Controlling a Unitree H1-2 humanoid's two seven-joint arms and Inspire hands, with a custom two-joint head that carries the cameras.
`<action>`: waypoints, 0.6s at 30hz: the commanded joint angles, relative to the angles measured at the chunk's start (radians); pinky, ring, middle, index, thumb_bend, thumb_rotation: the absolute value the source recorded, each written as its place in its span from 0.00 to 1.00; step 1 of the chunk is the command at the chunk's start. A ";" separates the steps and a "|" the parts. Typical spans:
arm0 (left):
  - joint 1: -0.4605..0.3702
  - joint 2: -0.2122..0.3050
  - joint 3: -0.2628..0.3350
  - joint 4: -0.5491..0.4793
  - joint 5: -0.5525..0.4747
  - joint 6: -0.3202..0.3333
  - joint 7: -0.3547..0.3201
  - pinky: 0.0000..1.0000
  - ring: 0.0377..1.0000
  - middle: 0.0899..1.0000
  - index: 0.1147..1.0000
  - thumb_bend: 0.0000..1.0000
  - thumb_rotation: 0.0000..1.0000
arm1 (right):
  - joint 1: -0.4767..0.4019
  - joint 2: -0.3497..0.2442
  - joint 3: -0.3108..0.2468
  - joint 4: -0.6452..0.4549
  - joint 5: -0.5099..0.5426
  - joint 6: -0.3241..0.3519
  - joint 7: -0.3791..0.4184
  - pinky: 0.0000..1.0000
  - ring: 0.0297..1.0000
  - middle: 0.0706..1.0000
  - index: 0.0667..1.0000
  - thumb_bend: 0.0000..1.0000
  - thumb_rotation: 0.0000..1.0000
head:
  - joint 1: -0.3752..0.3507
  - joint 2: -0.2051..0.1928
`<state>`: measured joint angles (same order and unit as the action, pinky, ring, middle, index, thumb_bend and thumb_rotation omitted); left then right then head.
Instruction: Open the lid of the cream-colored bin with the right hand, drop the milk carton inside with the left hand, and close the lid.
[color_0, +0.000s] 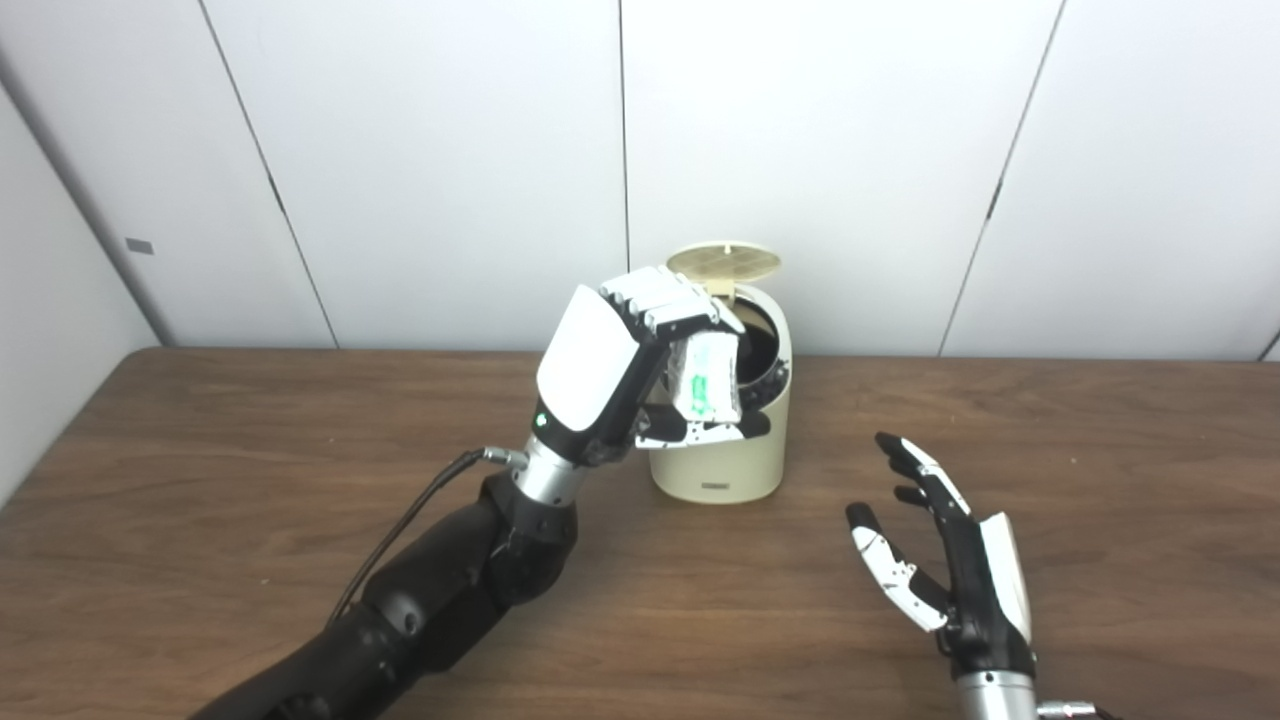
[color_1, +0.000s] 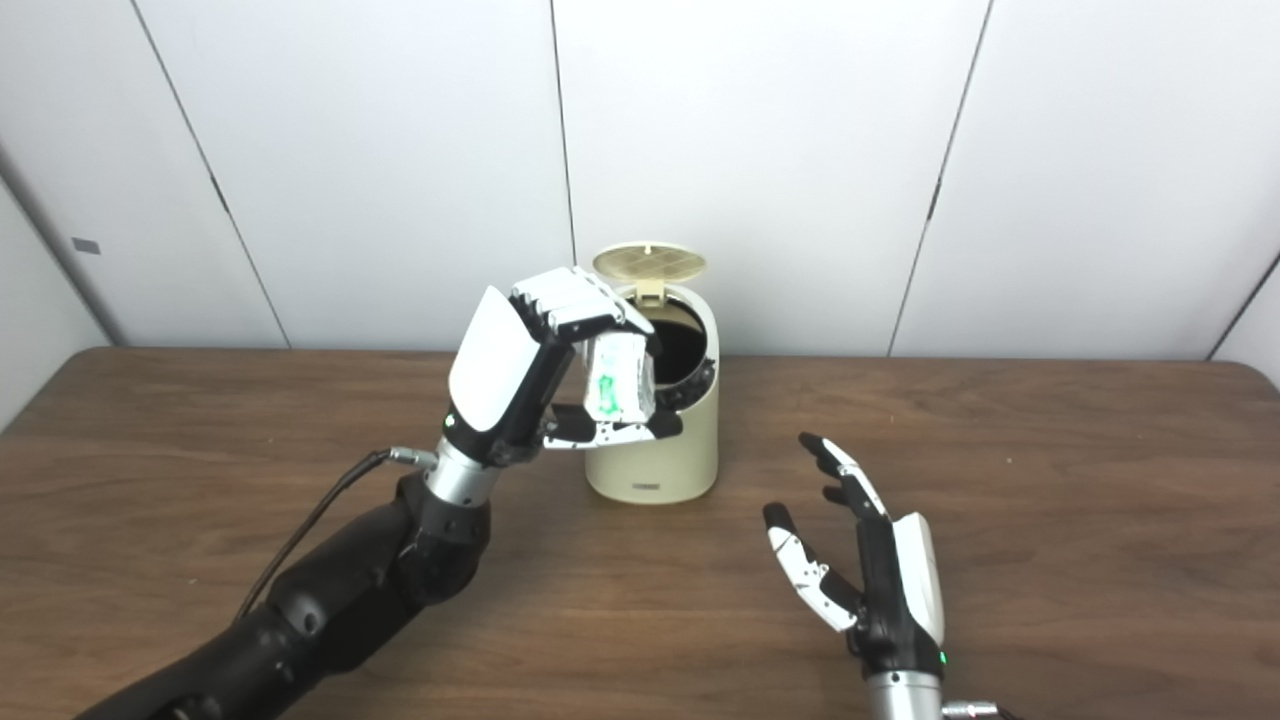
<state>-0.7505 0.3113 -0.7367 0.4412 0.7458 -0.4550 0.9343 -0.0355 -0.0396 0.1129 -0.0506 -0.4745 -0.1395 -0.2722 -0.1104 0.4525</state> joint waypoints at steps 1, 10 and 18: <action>-0.077 0.006 -0.013 0.011 0.020 -0.015 0.065 0.52 0.49 0.41 0.40 0.50 0.00 | 0.015 0.033 0.017 0.054 -0.006 -0.045 -0.023 0.76 0.84 0.84 0.81 0.13 0.53 | 0.000 0.001; -0.148 0.010 -0.098 0.097 0.112 -0.015 0.170 0.53 0.50 0.42 0.38 0.50 0.00 | 0.006 0.038 0.021 0.071 -0.005 -0.043 -0.040 0.75 0.84 0.84 0.81 0.13 0.56 | -0.002 -0.003; -0.189 0.014 -0.129 0.140 0.122 -0.015 0.204 0.53 0.49 0.41 0.39 0.50 0.00 | 0.001 0.036 0.029 0.084 -0.001 -0.055 -0.041 0.75 0.83 0.84 0.81 0.14 0.57 | -0.008 -0.008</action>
<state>-0.8674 0.3126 -0.8748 0.5881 0.8667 -0.4631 1.0933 -0.0532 -0.0317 0.1265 -0.0300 -0.4720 -0.1512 -0.2956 -0.1166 0.4433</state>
